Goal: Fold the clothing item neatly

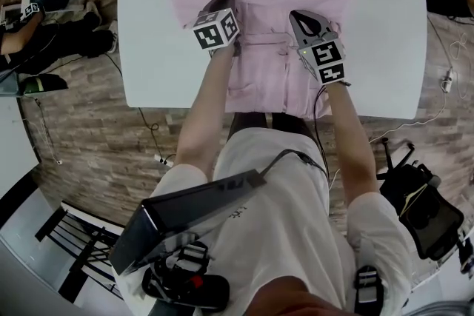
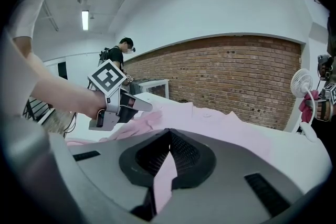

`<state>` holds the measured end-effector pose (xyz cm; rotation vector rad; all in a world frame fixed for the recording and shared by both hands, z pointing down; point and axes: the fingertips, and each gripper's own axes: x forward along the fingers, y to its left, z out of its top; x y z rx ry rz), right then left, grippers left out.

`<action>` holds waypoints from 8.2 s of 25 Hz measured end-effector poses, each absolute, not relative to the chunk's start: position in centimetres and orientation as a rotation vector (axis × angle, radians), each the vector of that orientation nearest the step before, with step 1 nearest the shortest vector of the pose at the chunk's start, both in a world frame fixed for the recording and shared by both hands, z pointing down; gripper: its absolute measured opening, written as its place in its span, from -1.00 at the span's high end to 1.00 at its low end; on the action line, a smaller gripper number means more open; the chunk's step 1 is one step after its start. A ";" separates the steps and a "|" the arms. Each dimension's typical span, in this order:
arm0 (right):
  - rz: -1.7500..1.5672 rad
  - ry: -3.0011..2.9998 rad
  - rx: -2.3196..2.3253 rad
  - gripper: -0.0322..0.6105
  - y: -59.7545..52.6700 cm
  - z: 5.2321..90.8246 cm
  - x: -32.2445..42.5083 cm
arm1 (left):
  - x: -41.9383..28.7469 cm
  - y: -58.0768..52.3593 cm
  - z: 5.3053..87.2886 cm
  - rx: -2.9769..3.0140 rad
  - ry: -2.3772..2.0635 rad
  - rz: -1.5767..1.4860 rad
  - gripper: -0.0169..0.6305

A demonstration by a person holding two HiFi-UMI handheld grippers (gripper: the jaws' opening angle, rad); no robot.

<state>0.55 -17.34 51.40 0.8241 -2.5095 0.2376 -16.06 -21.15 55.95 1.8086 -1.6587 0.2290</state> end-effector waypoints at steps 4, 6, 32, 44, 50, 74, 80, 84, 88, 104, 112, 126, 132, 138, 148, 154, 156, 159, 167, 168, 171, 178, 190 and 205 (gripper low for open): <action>0.240 -2.509 0.832 0.89 -17.6 51.4 0.9 | -14.9 -21.7 55.8 1.829 -1.641 0.233 0.85; 0.241 -2.506 0.837 0.89 -17.7 51.3 1.2 | -14.3 -22.0 55.7 1.840 -1.631 0.232 0.85; 0.261 -2.481 0.910 0.89 -18.7 51.5 5.7 | -5.7 -24.3 55.0 1.980 -1.509 0.266 0.85; 0.272 -2.468 0.927 0.89 -19.3 51.7 6.9 | -2.3 -24.9 54.5 2.025 -1.457 0.261 0.85; 0.282 -2.457 0.945 0.89 -19.7 52.0 7.8 | -0.3 -25.0 55.0 2.053 -1.415 0.282 0.85; 0.316 -2.407 0.989 0.89 -20.4 53.3 11.0 | 6.7 -24.4 56.9 2.116 -1.280 0.353 0.85; 0.324 -2.395 1.007 0.89 -20.4 53.5 11.6 | 8.1 -24.2 57.4 2.130 -1.245 0.372 0.85; 0.331 -2.386 1.015 0.89 -20.3 53.8 12.1 | 8.8 -23.9 58.0 2.136 -1.227 0.392 0.84; 0.336 -2.381 1.019 0.89 -20.4 53.9 12.4 | 9.3 -23.7 58.9 2.140 -1.192 0.434 0.84; 0.352 -2.380 1.035 0.89 -21.2 53.8 12.8 | 11.9 -22.4 59.5 2.214 -1.054 0.465 0.42; 0.343 -2.391 1.017 0.89 -23.0 54.0 11.4 | 10.6 -21.4 58.3 2.221 -1.076 0.426 0.42; 0.075 -2.260 0.831 0.58 -26.1 56.8 5.5 | 2.2 -21.9 58.7 2.174 -1.225 0.471 0.42; -0.069 -2.180 0.749 0.58 -26.9 58.0 3.4 | -1.0 -21.6 59.1 2.151 -1.258 0.488 0.42; -0.121 -2.097 0.701 0.58 -27.7 59.4 2.6 | -2.7 -21.4 60.0 2.119 -1.246 0.491 0.42; -0.027 -2.142 0.921 0.85 -31.0 56.8 5.6 | -3.2 -21.3 60.6 2.094 -1.225 0.477 0.42; 0.015 -2.131 0.984 0.84 -32.4 57.1 8.1 | -3.4 -21.2 60.7 2.088 -1.232 0.478 0.42; 0.051 -2.122 0.983 0.84 -32.4 57.7 8.4 | -3.4 -21.3 60.7 2.089 -1.231 0.482 0.42; 0.122 -2.113 0.997 0.84 -32.1 58.2 9.0 | -3.4 -21.3 60.7 2.090 -1.234 0.485 0.42; 0.222 -2.167 1.076 0.77 -31.4 56.7 11.7 | -3.9 -21.0 60.1 2.074 -1.257 0.452 0.42; 0.235 -2.185 1.080 0.77 -31.0 56.3 11.7 | -4.0 -20.9 60.0 2.077 -1.260 0.453 0.42; 0.262 -2.252 1.044 0.77 -29.3 55.3 10.7 | -4.5 -20.7 59.4 2.086 -1.271 0.448 0.42; 0.295 -2.269 0.902 0.85 -25.3 57.1 8.4 | -7.4 -20.6 59.4 2.058 -1.325 0.445 0.42; 0.327 -2.123 0.906 0.85 -24.1 61.6 11.0 | -10.6 -19.9 61.3 2.010 -1.310 0.490 0.42; 0.341 -2.125 0.902 0.85 -24.4 62.2 11.4 | -11.6 -19.7 60.2 2.029 -1.303 0.460 0.42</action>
